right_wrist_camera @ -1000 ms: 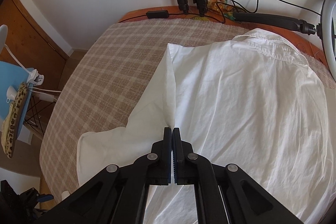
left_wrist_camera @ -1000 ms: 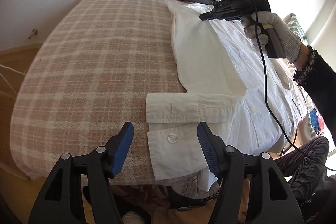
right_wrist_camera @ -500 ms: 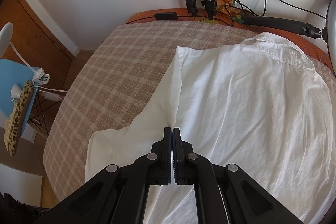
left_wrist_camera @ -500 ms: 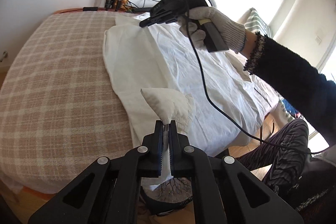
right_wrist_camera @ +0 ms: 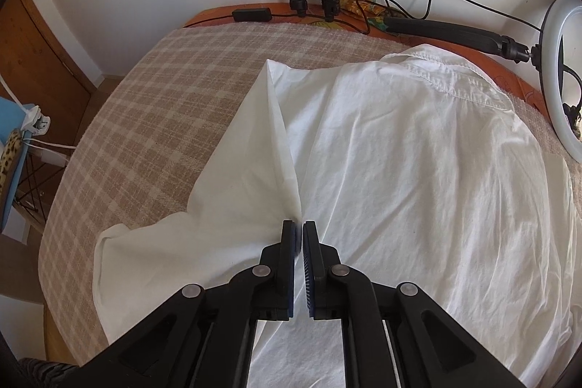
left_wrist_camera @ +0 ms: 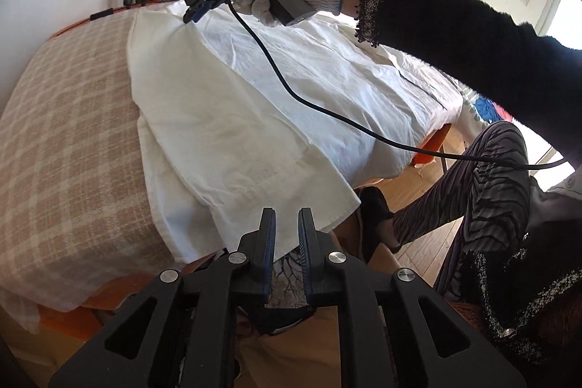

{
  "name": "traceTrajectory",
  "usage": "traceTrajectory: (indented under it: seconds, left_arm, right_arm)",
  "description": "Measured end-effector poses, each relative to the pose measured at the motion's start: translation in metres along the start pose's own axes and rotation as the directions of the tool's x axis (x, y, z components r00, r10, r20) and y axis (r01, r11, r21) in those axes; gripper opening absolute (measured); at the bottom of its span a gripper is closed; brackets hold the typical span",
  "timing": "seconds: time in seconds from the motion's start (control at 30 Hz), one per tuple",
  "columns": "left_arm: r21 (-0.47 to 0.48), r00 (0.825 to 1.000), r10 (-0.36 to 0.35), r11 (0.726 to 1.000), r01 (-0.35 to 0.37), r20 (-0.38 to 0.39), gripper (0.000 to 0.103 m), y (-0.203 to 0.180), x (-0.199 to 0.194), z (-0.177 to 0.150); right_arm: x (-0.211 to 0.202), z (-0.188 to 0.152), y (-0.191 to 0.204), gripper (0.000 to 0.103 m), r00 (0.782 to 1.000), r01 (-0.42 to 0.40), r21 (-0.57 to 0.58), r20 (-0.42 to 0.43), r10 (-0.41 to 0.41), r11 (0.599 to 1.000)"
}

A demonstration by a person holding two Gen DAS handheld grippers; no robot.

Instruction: Fold small clothes

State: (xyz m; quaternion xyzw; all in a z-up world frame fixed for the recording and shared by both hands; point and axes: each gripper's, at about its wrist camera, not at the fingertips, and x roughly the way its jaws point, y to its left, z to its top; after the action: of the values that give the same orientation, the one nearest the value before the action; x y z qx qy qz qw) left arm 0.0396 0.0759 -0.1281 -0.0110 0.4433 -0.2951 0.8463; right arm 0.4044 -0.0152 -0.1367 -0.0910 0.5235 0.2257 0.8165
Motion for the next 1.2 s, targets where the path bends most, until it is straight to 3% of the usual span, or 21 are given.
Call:
traceTrajectory:
  seconds: [0.07,0.13,0.23,0.27,0.4,0.47,0.6,0.63,0.7,0.73,0.87,0.93,1.0,1.07,1.2]
  left_arm:
    - [-0.02,1.0,0.01,1.0,-0.009,0.018,0.011,0.006,-0.007,-0.003]
    - [-0.035,0.999,0.045,0.998,-0.044,0.016,0.011,0.01,-0.006,-0.005]
    - [-0.123,0.999,0.038,0.992,-0.038,-0.003,0.017,0.022,0.006,-0.009]
    - [-0.153,0.999,0.034,0.988,-0.036,-0.014,0.022,0.026,0.011,-0.01]
    - [-0.243,1.0,0.011,0.97,-0.017,-0.027,0.026,0.037,0.03,-0.013]
    - [-0.282,0.999,0.018,0.959,-0.028,-0.039,0.037,0.039,0.042,-0.017]
    - [-0.331,0.999,-0.022,0.944,0.007,-0.043,0.037,0.041,0.059,-0.025]
    - [-0.341,0.999,-0.035,0.94,0.023,-0.027,0.035,0.042,0.06,-0.027]
    - [-0.374,0.998,-0.068,0.925,0.065,0.005,0.023,0.046,0.06,-0.028]
    - [-0.389,0.997,-0.078,0.918,0.077,0.015,0.003,0.048,0.06,-0.029]
    - [-0.429,0.993,-0.103,0.896,0.115,0.05,0.0,0.054,0.052,-0.032]
    - [-0.418,0.994,-0.095,0.902,0.112,0.06,0.0,0.054,0.042,-0.031]
    - [-0.411,0.994,-0.086,0.905,0.107,0.07,0.0,0.054,0.029,-0.032]
    - [-0.402,0.996,-0.057,0.912,0.08,0.069,0.0,0.054,0.016,-0.033]
    - [-0.368,1.0,0.007,0.93,0.002,0.023,0.0,0.054,0.011,-0.038]
  right_arm:
    - [-0.005,-0.003,-0.005,0.027,1.0,-0.006,0.021,0.001,0.006,1.0]
    - [-0.015,-0.008,-0.004,0.028,1.0,-0.01,0.017,0.02,0.009,1.0]
    - [-0.031,-0.015,0.009,0.028,0.996,-0.066,-0.03,0.056,0.067,0.997]
    - [-0.035,-0.018,0.015,0.031,0.994,-0.094,-0.043,0.057,0.096,0.995]
    - [-0.04,-0.026,0.058,0.031,0.985,-0.165,-0.187,0.014,0.171,0.968]
    - [-0.037,-0.03,0.079,0.029,0.99,-0.136,-0.252,0.009,0.143,0.958]
    - [-0.031,-0.026,0.101,0.036,0.996,-0.042,-0.318,0.063,0.066,0.947]
    - [-0.03,-0.023,0.103,0.038,0.995,-0.039,-0.322,0.077,0.067,0.946]
    - [-0.029,-0.016,0.104,0.052,0.993,-0.03,-0.327,0.102,0.067,0.944]
    - [-0.027,-0.014,0.105,0.054,0.991,-0.029,-0.33,0.111,0.069,0.943]
    - [-0.013,-0.008,0.109,0.053,0.993,-0.029,-0.343,0.099,0.066,0.939]
    - [-0.007,-0.007,0.111,0.047,0.994,-0.021,-0.354,0.093,0.058,0.935]
    - [0.0,-0.008,0.112,0.013,0.996,-0.023,-0.362,0.073,0.053,0.932]
    - [0.003,-0.01,0.112,0.003,0.997,-0.017,-0.36,0.068,0.044,0.933]
    - [-0.002,-0.007,0.108,0.001,0.994,-0.015,-0.332,0.1,0.051,0.943]
